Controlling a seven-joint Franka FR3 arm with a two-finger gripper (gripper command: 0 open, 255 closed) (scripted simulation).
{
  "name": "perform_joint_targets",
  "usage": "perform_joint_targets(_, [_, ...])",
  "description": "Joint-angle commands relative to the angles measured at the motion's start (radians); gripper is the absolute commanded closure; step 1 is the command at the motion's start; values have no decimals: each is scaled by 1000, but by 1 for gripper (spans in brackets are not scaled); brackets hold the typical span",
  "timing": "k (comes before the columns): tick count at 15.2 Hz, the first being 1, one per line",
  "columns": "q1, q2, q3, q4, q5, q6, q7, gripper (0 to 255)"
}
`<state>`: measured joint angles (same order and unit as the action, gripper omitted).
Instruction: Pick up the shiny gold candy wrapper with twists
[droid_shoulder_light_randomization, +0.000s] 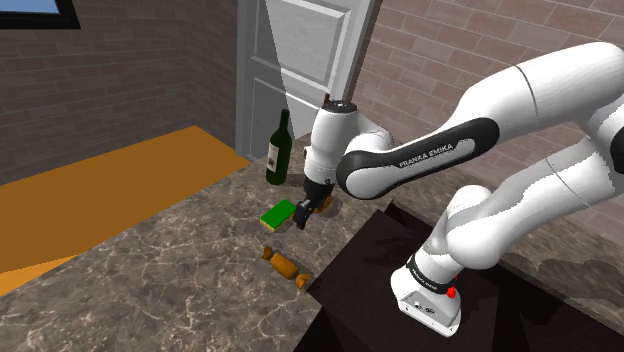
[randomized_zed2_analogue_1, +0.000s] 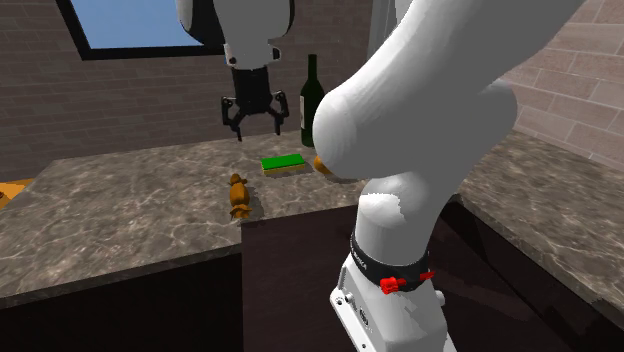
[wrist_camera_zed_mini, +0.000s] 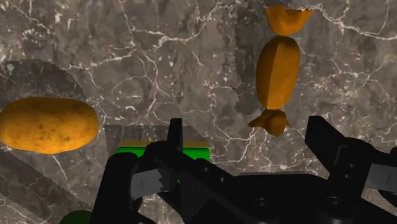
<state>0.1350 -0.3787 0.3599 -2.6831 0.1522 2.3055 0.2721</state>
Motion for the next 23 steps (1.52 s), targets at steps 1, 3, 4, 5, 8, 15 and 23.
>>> perform_joint_targets(1, [2,75,37,-7,-10,78,41,0])
perform_joint_targets(3, [-3,156,72,1,-37,145,89,0])
perform_joint_targets(4, [-6,199,89,7,-57,178,117,0])
perform_joint_targets(5, [-10,243,105,14,-82,209,149,0])
perform_joint_targets(8, [-19,382,139,45,-195,295,268,0])
perform_joint_targets(15, [8,550,99,76,-386,400,425,0])
perform_joint_targets(23, [26,594,69,79,-442,435,467,255])
